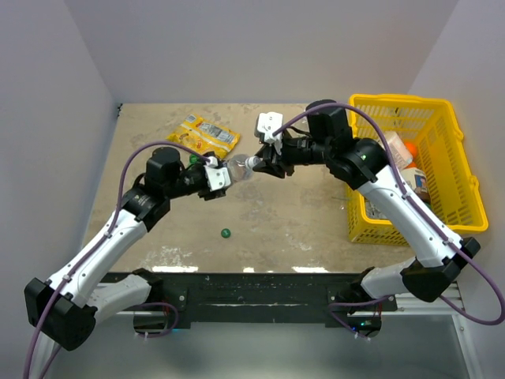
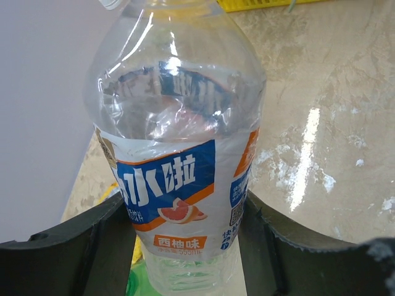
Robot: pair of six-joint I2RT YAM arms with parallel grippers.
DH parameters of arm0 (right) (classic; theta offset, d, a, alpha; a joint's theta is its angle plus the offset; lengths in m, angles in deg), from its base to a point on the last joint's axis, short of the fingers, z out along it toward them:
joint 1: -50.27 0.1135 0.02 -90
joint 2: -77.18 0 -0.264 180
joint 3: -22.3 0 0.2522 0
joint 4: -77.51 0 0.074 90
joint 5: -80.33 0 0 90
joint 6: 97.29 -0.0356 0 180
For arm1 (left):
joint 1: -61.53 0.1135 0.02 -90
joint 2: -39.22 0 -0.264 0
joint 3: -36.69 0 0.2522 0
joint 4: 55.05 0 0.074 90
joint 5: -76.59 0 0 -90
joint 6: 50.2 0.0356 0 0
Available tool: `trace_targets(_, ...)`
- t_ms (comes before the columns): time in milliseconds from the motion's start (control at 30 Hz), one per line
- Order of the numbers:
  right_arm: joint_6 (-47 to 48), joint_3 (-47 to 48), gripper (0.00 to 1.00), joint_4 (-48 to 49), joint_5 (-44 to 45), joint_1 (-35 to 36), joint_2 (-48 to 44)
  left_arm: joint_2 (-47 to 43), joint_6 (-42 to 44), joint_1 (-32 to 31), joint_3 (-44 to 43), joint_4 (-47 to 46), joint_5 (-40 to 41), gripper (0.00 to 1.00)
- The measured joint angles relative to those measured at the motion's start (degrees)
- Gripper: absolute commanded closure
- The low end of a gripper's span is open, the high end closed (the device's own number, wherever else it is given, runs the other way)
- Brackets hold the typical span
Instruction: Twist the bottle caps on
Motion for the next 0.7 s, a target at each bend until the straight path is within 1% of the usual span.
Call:
trace_targets(200, -3.7, -0.6, 0.77, 2.5, 0.0, -0.5, 0.0, 2.0, -5.8, 0.2, -0.2, -1.5, -2.3, 1.0)
trace_targets(333, -4.3, -0.7, 0.78, 3.1, 0.0, -0.5, 0.0, 2.2, -7.2, 0.2, -0.4, -1.7, -2.6, 1.0)
trace_targets(500, -3.8, -0.7, 0.79, 3.1, 0.2, -0.5, 0.5, 1.8, -4.0, 0.2, -0.4, -1.8, -0.3, 1.0)
trace_targets(700, -3.5, -0.3, 0.81, 3.3, 2.2, -0.5, 1.9, 0.9, 1.9, 0.1, -0.3, -2.1, 5.6, 1.0)
